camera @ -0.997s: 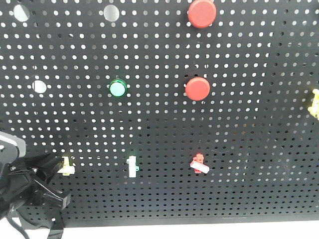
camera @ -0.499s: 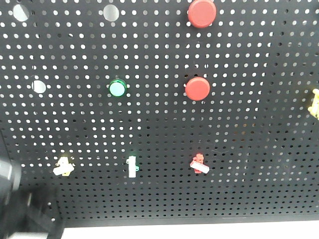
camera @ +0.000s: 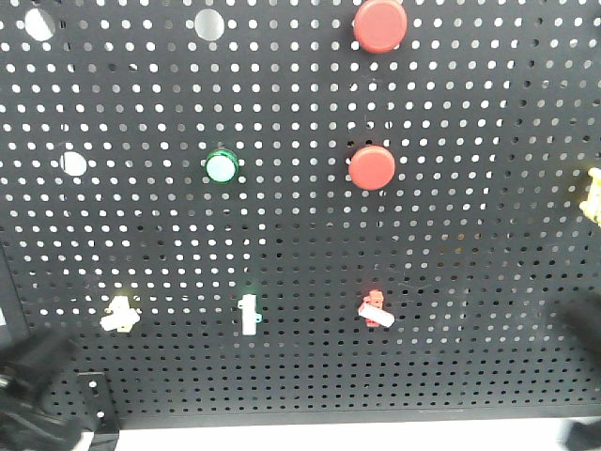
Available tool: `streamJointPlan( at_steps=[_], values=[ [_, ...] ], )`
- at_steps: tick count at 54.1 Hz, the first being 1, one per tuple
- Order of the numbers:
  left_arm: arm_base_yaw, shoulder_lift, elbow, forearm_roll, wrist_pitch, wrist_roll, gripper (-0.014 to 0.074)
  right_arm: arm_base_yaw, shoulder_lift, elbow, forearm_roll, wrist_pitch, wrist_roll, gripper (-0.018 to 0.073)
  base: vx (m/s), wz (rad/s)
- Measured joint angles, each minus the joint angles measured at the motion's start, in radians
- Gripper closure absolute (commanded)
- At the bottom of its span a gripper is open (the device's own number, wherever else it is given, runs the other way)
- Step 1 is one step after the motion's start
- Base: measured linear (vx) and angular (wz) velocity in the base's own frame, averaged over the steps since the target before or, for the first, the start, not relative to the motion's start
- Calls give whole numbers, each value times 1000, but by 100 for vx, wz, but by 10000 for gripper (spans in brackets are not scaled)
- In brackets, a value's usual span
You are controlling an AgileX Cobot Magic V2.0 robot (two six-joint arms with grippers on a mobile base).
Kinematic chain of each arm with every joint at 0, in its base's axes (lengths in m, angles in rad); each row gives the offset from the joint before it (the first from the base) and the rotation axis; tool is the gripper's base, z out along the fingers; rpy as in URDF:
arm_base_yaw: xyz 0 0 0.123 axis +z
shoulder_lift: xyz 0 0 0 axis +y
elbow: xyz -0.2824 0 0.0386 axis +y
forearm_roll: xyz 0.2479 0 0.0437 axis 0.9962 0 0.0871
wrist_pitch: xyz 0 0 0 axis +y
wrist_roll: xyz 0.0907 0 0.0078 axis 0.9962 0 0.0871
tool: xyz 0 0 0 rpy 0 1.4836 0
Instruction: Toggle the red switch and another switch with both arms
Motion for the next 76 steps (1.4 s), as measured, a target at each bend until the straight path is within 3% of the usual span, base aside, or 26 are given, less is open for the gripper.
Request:
streamJointPlan(
  at_steps=[12,25,58,76],
  values=[
    [0,-88,0,-1,53,-2,594,133,285,-155,-2,-62,-1,566,0,0],
    [0,-111,0,-1,59,-2,594,169,505,-285,-4,-95,-1,566,0,0],
    [0,-111,0,-1,63,-2,594,176,602,-300,-13,-48,28,566,0,0],
    [0,-111,0,-1,62,-2,594,213,500,-140,-16,-81,48,566,0,0]
  ],
)
